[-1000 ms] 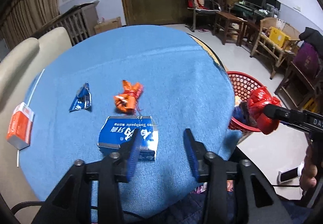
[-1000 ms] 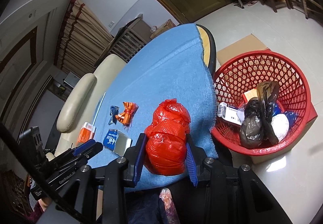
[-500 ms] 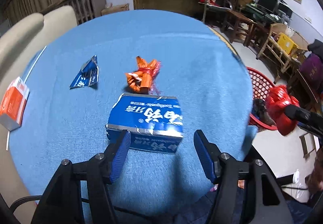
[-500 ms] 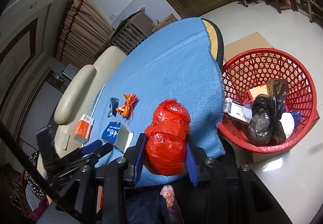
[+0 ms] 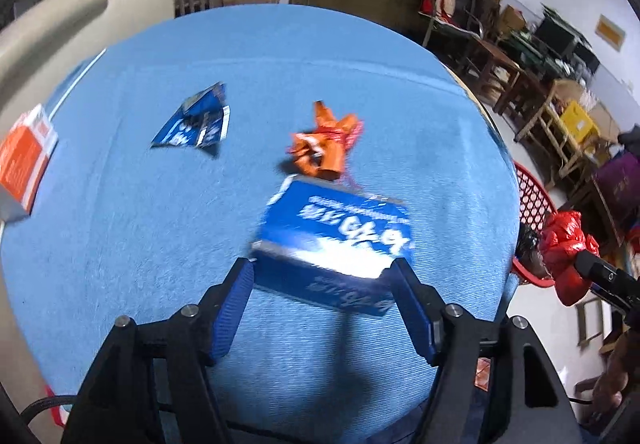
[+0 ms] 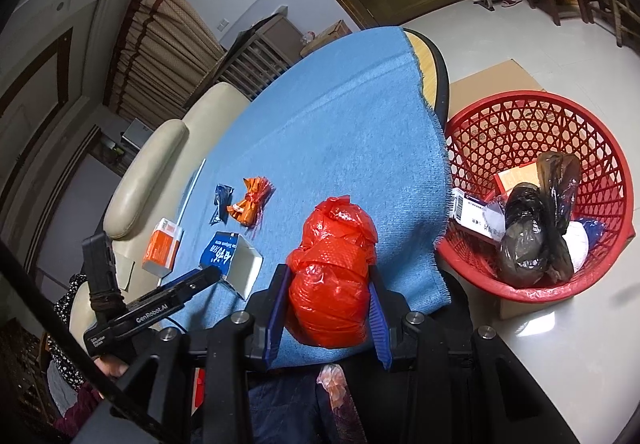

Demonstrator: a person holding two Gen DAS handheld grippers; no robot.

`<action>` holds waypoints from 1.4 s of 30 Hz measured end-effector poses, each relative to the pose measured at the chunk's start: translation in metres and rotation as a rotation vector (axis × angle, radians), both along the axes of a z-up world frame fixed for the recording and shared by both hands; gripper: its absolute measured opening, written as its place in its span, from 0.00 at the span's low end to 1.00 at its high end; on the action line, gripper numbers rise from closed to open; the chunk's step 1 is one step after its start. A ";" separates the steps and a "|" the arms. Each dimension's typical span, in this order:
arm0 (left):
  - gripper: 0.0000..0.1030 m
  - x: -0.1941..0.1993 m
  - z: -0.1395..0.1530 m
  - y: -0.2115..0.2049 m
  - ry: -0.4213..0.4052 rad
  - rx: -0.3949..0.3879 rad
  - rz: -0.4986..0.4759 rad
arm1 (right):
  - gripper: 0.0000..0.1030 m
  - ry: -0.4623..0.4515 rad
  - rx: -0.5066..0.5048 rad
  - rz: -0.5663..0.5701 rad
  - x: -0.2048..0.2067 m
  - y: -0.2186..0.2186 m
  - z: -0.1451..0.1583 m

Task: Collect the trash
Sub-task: 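Carry the red bag with the right tool while the left tool carries the box toward the wastebasket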

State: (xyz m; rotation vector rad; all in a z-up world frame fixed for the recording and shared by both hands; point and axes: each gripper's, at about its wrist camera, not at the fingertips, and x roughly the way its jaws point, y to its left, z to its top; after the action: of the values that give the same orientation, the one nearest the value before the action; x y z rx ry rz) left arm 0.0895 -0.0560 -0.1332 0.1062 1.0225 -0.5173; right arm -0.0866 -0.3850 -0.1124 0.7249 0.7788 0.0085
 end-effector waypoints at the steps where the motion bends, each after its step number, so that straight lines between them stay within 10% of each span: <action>1: 0.69 0.002 -0.002 0.005 0.001 0.011 0.011 | 0.38 0.001 0.002 -0.002 0.000 0.000 0.000; 8: 0.69 0.011 -0.015 0.036 0.072 0.018 0.107 | 0.38 0.001 0.000 0.006 0.000 0.002 0.000; 25: 0.69 0.036 0.028 -0.015 -0.041 -0.038 -0.056 | 0.38 0.007 0.011 0.003 -0.001 0.000 -0.004; 35: 0.69 0.087 0.004 -0.038 0.218 -0.245 -0.285 | 0.38 0.019 -0.003 0.014 0.002 0.005 -0.002; 42: 0.69 0.084 -0.017 -0.035 0.261 -0.204 -0.316 | 0.38 0.027 -0.023 0.015 0.003 0.009 0.000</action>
State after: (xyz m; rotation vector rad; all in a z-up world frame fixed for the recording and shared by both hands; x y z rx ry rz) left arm 0.1738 -0.0910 -0.1502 0.0183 1.2079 -0.9391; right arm -0.0835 -0.3764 -0.1122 0.6991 0.8085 0.0033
